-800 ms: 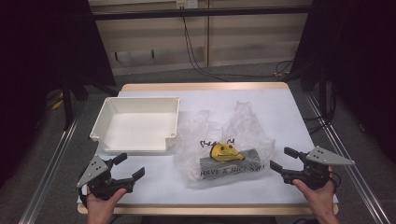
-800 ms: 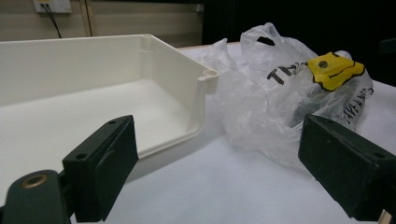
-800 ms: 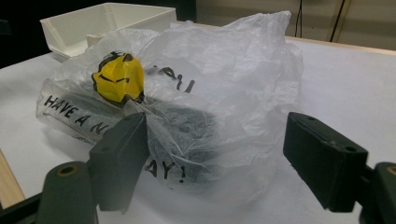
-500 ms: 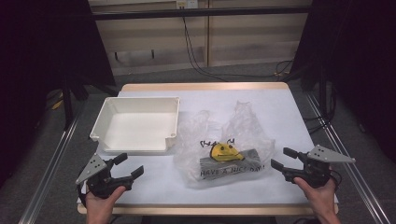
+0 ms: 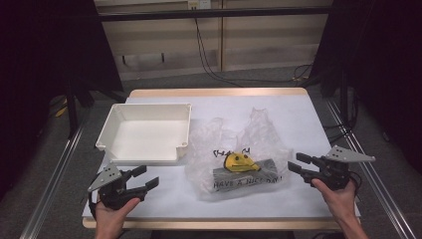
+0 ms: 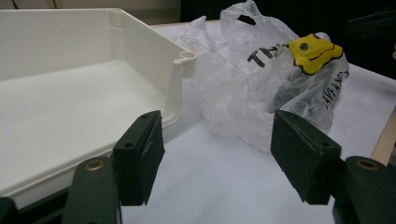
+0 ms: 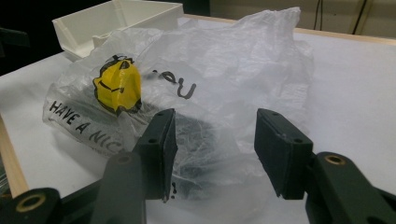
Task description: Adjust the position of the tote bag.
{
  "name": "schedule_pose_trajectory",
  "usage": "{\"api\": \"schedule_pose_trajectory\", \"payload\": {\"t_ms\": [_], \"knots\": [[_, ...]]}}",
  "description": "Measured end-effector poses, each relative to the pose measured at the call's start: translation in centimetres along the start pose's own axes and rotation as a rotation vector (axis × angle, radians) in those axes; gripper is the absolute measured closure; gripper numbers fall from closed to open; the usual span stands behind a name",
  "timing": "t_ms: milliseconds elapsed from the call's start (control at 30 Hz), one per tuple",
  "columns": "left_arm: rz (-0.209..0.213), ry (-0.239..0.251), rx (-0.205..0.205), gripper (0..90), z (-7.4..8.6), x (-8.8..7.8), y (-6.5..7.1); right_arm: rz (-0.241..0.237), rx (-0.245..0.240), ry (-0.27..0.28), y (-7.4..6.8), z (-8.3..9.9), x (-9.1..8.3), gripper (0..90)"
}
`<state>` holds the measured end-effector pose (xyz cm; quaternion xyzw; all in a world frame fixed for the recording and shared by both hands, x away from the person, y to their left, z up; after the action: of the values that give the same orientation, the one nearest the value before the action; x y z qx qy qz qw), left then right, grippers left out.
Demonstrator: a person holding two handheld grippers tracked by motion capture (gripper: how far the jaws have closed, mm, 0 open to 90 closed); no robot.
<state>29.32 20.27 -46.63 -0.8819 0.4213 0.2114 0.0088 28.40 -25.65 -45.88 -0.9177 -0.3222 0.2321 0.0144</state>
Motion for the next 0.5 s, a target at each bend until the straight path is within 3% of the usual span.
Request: {"api": "schedule_pose_trajectory", "payload": {"t_ms": [167,267,400,433,500], "knots": [[0.019,-0.024,0.029,43.1,-0.9,0.9,0.3,-0.022,-0.027,-0.032,0.1,-0.9,1.0,48.2],[0.061,-0.037,0.049,45.8,-1.5,1.4,0.7,-0.042,-0.048,-0.053,0.0,-1.7,2.0,47.2],[0.096,-0.053,0.039,48.4,-1.9,2.3,0.7,-0.046,-0.043,-0.079,0.4,-2.5,3.1,47.3],[0.1,-0.058,0.029,48.4,-2.0,2.6,0.6,-0.046,-0.043,-0.079,0.4,-2.5,3.1,47.3],[0.072,-0.077,0.049,48.4,-2.1,3.1,0.1,-0.04,-0.046,-0.106,1.0,-2.8,4.1,47.7]]}}
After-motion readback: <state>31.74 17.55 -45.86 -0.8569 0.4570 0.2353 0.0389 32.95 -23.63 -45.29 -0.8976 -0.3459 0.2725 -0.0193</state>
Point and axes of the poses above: each handheld gripper's, and its own axes: x roughly forward along the jaws, z roughly out of its underside, y roughly to its right, the point moved 8 cm from there along x, roughly forward along the jaws, and after that the axes turned 1 degree about -y, right-handed, at the moved point
